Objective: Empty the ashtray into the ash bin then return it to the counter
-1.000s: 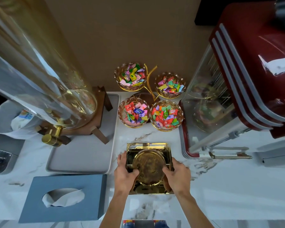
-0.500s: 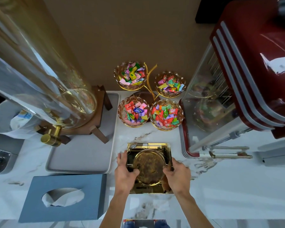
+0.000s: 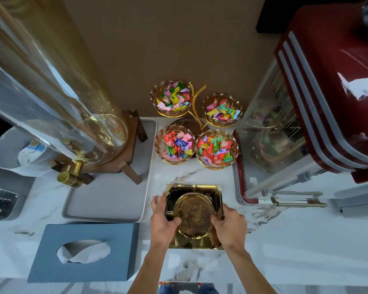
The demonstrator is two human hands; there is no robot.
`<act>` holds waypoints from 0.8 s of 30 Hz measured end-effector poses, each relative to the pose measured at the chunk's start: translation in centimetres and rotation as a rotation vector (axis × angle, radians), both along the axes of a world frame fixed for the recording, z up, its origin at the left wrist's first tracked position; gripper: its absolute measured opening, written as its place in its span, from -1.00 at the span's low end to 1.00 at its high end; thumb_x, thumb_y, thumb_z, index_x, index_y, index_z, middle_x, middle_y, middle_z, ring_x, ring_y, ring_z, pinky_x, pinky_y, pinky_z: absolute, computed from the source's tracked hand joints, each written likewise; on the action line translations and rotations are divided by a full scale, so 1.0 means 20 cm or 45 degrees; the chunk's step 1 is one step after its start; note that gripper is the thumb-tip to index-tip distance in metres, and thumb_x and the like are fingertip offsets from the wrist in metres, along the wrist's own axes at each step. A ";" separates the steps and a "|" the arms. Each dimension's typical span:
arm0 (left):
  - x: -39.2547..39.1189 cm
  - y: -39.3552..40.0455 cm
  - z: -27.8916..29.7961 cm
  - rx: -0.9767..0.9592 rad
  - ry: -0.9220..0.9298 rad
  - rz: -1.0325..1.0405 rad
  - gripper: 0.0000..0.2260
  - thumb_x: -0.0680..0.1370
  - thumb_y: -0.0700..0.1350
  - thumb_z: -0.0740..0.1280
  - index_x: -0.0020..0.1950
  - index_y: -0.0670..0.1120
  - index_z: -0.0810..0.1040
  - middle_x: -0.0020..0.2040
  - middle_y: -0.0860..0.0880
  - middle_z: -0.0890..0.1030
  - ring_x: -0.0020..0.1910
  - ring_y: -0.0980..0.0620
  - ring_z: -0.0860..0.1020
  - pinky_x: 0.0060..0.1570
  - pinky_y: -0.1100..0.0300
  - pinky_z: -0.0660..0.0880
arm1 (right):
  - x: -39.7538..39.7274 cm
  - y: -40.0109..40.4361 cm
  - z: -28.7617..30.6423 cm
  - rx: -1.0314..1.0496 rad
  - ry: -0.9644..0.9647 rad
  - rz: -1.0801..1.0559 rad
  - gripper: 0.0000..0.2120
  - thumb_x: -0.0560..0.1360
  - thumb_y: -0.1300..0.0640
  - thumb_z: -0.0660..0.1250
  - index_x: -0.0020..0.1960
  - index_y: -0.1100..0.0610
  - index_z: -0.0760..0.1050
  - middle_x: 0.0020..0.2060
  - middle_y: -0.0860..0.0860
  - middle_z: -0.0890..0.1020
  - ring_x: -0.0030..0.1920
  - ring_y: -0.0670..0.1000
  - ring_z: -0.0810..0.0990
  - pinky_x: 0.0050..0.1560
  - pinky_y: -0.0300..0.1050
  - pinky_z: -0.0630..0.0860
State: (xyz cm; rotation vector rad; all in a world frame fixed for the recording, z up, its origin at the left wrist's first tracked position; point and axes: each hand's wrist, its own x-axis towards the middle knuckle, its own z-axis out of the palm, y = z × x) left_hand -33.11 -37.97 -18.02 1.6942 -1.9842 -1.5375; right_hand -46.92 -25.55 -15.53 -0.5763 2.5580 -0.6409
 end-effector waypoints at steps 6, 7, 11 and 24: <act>0.00 0.00 -0.01 -0.017 0.018 -0.021 -0.19 0.51 -0.33 0.46 0.65 0.08 0.19 0.71 -0.04 0.01 0.59 -0.16 0.31 0.40 -0.04 0.47 | -0.01 -0.01 -0.01 0.083 0.016 0.030 -0.78 0.52 0.02 0.45 -0.01 0.18 0.57 -0.33 0.02 0.63 -0.25 0.04 0.68 -0.20 -0.12 0.60; 0.00 0.00 -0.01 -0.015 0.027 -0.023 -0.19 0.52 -0.34 0.46 0.65 0.08 0.18 0.71 -0.05 0.01 0.59 -0.16 0.30 0.41 -0.04 0.46 | -0.01 -0.01 -0.01 0.096 0.024 0.029 -0.77 0.52 0.01 0.45 0.00 0.16 0.57 -0.30 0.02 0.65 -0.21 0.05 0.69 -0.18 -0.11 0.60; 0.01 0.00 -0.02 0.018 0.063 -0.034 -0.21 0.55 -0.35 0.42 0.66 0.11 0.16 0.71 -0.04 -0.01 0.63 -0.15 0.21 0.49 -0.06 0.37 | -0.01 -0.02 -0.02 0.150 0.067 0.047 -0.73 0.52 -0.07 0.44 0.07 0.10 0.58 -0.16 0.00 0.72 -0.08 0.04 0.71 -0.16 -0.16 0.58; 0.11 0.00 0.04 -0.124 0.103 0.023 -0.58 0.70 -0.07 0.25 0.58 -0.03 0.38 0.56 0.01 0.41 0.59 -0.05 0.29 0.54 0.06 0.18 | 0.10 0.14 -0.02 -0.024 -0.088 0.058 -0.45 0.66 -0.08 0.17 0.58 0.11 0.25 0.42 0.08 0.54 0.35 0.14 0.56 0.28 0.06 0.51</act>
